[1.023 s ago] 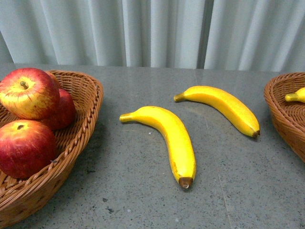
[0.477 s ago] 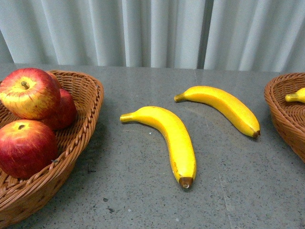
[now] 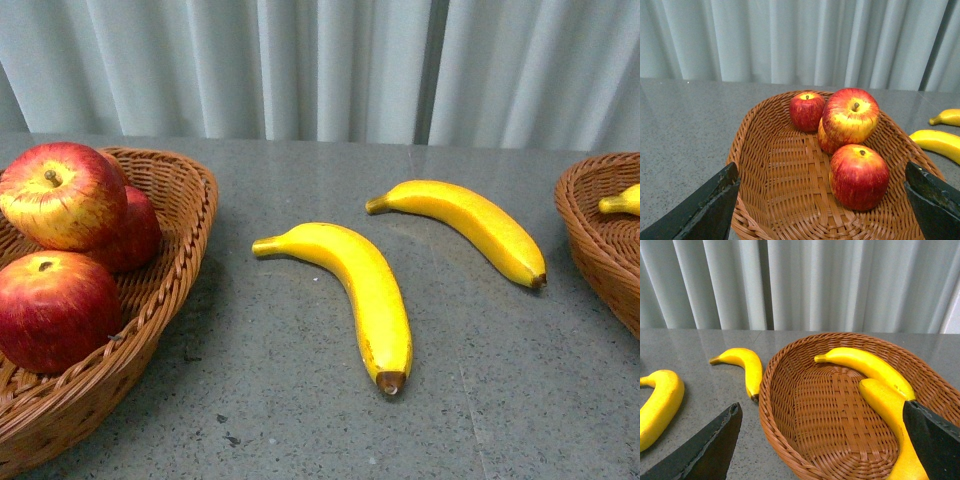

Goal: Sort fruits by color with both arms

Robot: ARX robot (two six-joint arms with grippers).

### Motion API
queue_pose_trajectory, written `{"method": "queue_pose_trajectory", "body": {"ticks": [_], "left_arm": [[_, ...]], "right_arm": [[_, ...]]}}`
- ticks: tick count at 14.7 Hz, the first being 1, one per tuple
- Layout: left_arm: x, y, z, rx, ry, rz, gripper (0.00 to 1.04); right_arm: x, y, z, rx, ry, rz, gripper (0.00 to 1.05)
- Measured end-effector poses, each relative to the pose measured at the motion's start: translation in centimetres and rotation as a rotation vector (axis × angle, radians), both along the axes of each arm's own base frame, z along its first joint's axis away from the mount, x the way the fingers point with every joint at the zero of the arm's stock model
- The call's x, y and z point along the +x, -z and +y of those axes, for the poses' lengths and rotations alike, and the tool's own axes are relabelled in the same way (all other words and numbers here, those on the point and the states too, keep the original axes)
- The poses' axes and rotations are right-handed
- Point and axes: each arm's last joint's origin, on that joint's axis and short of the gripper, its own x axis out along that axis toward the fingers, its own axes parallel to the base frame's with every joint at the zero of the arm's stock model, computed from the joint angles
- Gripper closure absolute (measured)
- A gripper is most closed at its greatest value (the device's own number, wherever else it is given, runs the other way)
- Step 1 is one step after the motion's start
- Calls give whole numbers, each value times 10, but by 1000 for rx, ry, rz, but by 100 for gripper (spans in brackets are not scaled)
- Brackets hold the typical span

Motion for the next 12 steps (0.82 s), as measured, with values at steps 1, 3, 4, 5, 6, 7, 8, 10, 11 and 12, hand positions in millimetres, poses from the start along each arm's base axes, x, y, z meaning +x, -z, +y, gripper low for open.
{"method": "queue_pose_trajectory", "body": {"ticks": [1,3,4,5,6,7,8,10,11,12], "left_arm": [[0,0,0,0,0,0,7],[0,0,0,0,0,0,7],[0,0,0,0,0,0,7],[0,0,0,0,0,0,7],[0,0,0,0,0,0,7],[0,0,0,0,0,0,7],[0,0,0,0,0,0,7],[0,0,0,0,0,0,7],[0,0,0,0,0,0,7],[0,0,0,0,0,0,7]], "right_arm": [[0,0,0,0,0,0,7],[0,0,0,0,0,0,7],[0,0,0,0,0,0,7],[1,-3,0,42,-24,-27,7],[6,-12,1,138,-63,-81,7],[16,-20,4,202,-83,-85,7],[29,-33,10,227,-128,-109,7],[65,-76,28,240,-217,-206,7],[92,-92,45,236,-270,-198,7],[122,-95,66,222,-322,-117,7]]}}
